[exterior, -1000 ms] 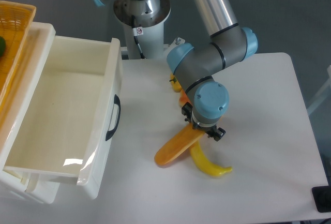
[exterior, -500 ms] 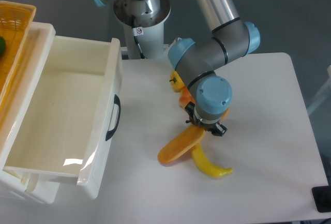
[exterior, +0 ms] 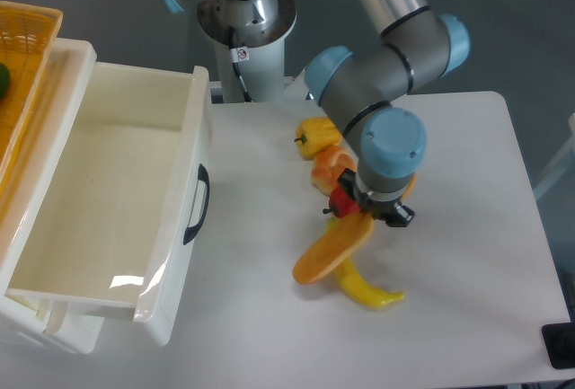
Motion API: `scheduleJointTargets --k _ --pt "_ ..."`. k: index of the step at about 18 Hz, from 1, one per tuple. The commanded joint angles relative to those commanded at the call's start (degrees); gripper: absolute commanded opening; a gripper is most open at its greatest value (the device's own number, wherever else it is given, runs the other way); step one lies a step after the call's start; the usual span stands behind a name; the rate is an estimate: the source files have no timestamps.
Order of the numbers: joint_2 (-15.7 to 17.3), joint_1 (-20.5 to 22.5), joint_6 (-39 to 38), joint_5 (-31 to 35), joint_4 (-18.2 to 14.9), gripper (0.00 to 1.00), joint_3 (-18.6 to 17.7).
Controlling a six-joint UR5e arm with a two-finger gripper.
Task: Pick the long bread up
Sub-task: 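Lift the grasped bread up off the table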
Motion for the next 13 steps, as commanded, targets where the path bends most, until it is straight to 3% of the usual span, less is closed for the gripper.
scheduleJointTargets --k 6,9,13 --pt "0.8 1.6 2.2 -3.9 -0.4 0.03 4.4" --pt "2.4 3.4 5.6 -6.7 -5.5 0.03 5.7" --pt "3.5 3.7 6.8 -6.2 -6.0 0.03 5.3"
